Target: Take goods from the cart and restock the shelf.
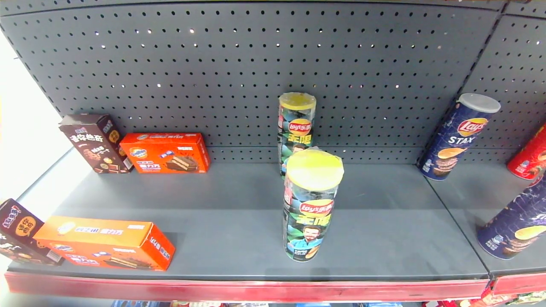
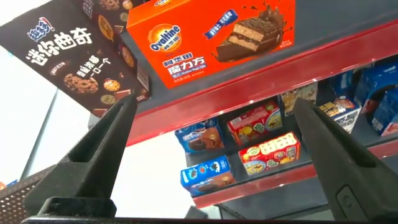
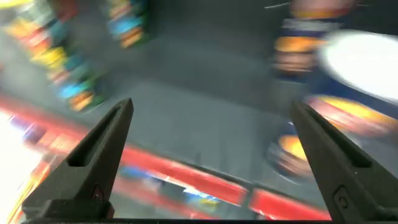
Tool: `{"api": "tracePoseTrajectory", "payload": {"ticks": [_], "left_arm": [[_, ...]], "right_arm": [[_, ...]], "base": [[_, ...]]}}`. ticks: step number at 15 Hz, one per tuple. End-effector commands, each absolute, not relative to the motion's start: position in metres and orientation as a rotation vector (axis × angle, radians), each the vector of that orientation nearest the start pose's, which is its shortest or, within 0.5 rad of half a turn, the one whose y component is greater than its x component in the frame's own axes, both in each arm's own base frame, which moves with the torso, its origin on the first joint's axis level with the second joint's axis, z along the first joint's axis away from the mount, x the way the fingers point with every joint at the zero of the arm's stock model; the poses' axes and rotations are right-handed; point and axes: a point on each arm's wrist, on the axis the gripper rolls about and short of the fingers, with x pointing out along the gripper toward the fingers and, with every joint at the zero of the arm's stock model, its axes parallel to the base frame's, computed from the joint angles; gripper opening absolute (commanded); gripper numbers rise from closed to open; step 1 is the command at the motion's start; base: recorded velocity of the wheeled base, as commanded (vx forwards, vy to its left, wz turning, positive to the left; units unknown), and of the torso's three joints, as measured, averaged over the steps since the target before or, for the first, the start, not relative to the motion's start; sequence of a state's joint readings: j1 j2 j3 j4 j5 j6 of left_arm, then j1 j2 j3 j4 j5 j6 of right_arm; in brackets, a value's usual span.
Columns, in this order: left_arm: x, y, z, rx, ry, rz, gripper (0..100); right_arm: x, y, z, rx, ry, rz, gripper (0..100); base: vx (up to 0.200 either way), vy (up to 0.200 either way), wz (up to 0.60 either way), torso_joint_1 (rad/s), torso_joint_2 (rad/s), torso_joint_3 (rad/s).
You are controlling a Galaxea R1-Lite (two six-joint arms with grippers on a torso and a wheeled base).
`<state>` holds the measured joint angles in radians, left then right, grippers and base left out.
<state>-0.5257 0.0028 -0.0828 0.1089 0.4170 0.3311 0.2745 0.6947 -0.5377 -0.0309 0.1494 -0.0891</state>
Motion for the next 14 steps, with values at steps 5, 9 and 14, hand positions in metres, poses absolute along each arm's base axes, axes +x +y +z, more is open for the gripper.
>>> {"api": "tracePoseTrajectory", "payload": {"ticks": [5,9,14], "left_arm": [[-0.019,0.021,0.088,0.363,0.049,-0.110,100],[-0.019,0.021,0.089,0.347,0.056,-0.099,100],[-0.020,0.021,0.088,0.333,0.057,-0.085,100]], "right_arm": [[0.136,0.096,0.195,-0.231,0.393,0.649,100],[0.170,0.123,0.191,-0.241,0.379,0.563,100],[0.194,0.151,0.195,-0.261,0.382,0.550,100]], "base": [[0.000,0.000,0.00,0.000,0.00,0.000],[0.000,0.000,0.00,0.000,0.00,0.000],[0.000,0.000,0.00,0.000,0.00,0.000]]}}
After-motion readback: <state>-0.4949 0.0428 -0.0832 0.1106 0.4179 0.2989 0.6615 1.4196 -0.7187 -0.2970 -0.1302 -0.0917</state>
